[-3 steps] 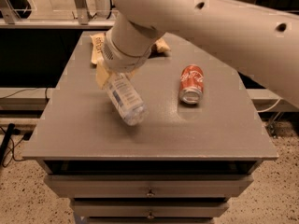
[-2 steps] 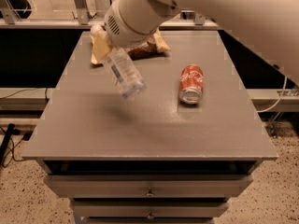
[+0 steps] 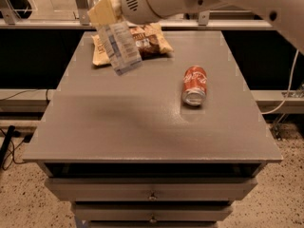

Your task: Place blue plastic bottle upright

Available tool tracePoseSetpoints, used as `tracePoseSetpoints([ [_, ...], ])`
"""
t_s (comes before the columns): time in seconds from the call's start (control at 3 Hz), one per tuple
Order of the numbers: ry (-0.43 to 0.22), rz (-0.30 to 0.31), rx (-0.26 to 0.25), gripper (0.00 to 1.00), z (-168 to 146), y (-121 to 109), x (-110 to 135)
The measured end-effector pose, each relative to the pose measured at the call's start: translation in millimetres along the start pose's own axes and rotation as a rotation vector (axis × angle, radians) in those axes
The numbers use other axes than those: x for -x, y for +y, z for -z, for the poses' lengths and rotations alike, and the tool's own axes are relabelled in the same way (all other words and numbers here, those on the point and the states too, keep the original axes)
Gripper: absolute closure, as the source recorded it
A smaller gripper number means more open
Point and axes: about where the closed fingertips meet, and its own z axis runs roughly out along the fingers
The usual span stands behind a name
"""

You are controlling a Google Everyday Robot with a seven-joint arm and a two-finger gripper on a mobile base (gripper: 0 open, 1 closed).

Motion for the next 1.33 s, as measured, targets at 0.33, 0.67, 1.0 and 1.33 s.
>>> tracePoseSetpoints([
  [0.33, -0.004, 0.001, 0.007, 1.0, 1.9, 3.0, 1.0],
  [0.67, -0.063, -0.02, 0.065, 1.0, -17.4, 16.3, -42.2],
  [1.0, -0.19, -0.042, 0.07, 1.0, -32.4, 2.4, -65.3],
  [1.33, -0.365, 0.015, 0.027, 1.0, -40.6, -23.5, -53.5],
])
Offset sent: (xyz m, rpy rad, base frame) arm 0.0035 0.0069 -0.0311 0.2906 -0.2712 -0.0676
